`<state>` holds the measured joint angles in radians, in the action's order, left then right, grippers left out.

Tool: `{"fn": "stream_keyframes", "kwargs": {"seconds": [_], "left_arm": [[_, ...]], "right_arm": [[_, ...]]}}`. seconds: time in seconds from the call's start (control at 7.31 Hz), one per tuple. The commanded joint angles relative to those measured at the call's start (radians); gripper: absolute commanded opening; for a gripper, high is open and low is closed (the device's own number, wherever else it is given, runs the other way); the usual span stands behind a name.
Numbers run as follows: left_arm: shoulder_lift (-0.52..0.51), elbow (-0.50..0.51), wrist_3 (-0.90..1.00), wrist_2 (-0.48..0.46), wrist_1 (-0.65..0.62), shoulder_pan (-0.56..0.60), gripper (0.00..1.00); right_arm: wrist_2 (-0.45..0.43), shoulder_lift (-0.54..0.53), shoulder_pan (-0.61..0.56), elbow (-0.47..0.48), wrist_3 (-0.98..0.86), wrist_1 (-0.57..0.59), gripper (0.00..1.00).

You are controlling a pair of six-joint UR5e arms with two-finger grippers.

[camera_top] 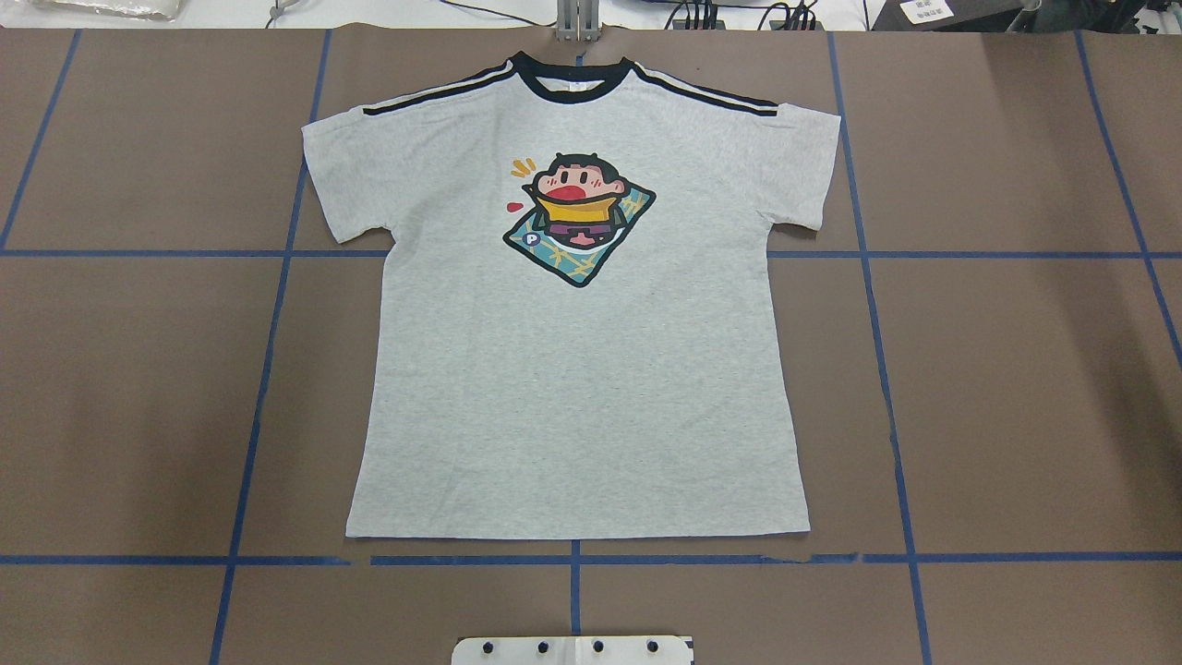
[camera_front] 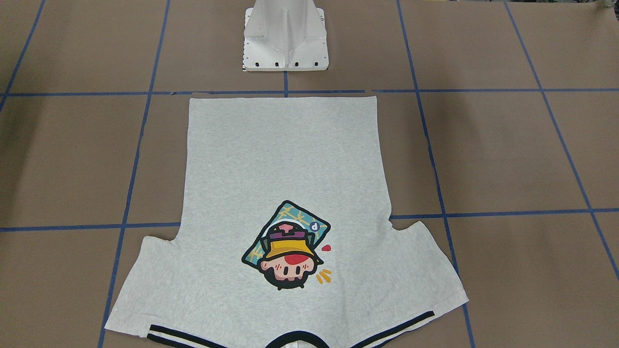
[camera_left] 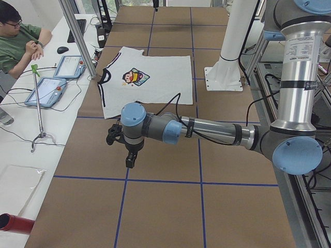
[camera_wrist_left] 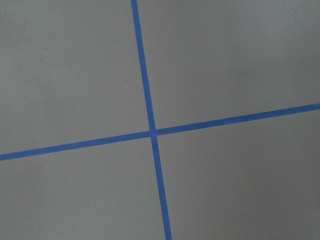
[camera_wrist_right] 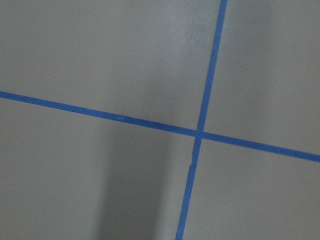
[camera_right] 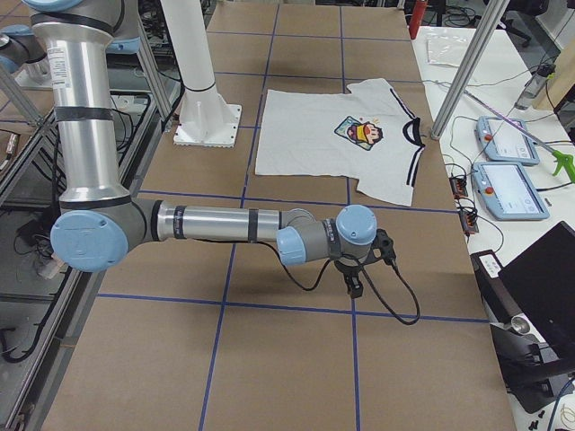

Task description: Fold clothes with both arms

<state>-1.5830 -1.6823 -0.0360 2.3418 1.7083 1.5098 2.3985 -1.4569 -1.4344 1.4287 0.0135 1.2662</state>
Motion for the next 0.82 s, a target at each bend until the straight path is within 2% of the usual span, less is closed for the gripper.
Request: {"fn": "stream_keyframes", "kwargs": {"seconds": [0.0,0.14,0.41,0.55,0.68], "left_arm": [[0.001,0.015,-0.005,0.016,0.103,0.000,1.00],[0.003,0.015,0.001,0.019,0.115,0.001,1.00],[-0.043,0.035,-0.005,0.011,0.125,0.000,1.00],[-0.032,0.041,-0.002,0.011,0.134,0.000,1.00],[-0.029,0.042,-0.001,0.013,0.163,0.003,1.00]], "right_arm": [[-0.048,0.128,0.135,-0.091,0.118,-0.059,1.00],[-0.091,0.163,0.166,-0.108,0.159,-0.061,1.00],[-0.091,0.231,0.184,-0.134,0.225,-0.061,1.00],[-0.093,0.265,0.204,-0.134,0.309,-0.097,1.00],[-0.134,0.297,0.274,-0.142,0.473,-0.140,1.00]]}}
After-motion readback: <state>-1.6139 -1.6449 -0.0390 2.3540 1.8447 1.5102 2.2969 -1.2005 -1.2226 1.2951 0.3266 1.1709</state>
